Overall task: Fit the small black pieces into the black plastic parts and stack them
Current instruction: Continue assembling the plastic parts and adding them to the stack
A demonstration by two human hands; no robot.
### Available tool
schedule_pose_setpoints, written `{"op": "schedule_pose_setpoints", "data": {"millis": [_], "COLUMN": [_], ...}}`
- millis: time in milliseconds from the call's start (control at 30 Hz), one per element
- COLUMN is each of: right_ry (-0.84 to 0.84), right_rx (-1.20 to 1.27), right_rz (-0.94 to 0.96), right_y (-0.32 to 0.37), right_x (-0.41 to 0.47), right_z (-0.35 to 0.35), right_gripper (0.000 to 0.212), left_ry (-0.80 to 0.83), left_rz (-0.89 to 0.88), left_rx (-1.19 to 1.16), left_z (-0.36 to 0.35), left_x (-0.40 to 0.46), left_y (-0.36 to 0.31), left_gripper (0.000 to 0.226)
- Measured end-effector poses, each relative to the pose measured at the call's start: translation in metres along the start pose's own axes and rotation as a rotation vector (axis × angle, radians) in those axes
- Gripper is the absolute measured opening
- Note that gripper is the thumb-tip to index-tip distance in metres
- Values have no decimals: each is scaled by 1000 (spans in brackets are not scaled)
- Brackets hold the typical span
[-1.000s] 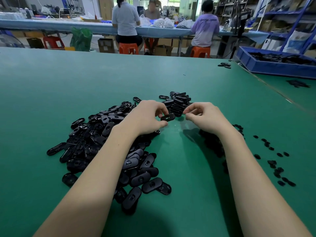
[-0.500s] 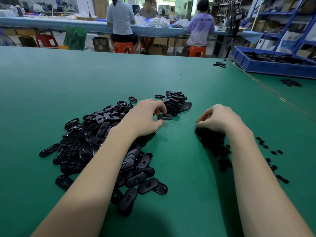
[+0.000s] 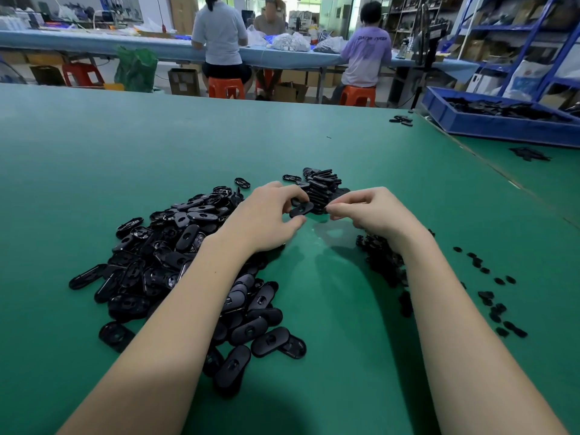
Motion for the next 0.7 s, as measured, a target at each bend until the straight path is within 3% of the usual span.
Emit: {"op": "schedule_pose_setpoints", "data": {"millis": [200,367,467,567,700], "right_ry": [172,168,180,191,240], "right_rx": [201,141,80,-21,-33], "right_rz": [31,84,116,127,129], "right_y": [8,15,19,20,18], "right_x": [4,4,2,0,0], "right_z": [-36,-39,-37,-34,-37], "right_gripper": [5,4,7,10,8], "left_ry": [-9,18,73,131,121], "left_rz": [22,36,-21,-78,-106], "left_rx": [-61,-88,-132,-98,-86], "left_z": [1,0,-2,-4,-4], "left_x": [-3,-6,-3,-1,-1], "left_y": [0,-5,-7,-4,-6], "left_gripper": [32,59,56,68,57]}}
Point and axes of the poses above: each hand's wrist, its own x-axis towards the middle knuckle, its own z-axis out of the back of the hand, y = z × x, the point moved 10 cm from there along x, towards the middle knuckle, and after that the axes turned 12 degrees about y, right-handed, at the moved point
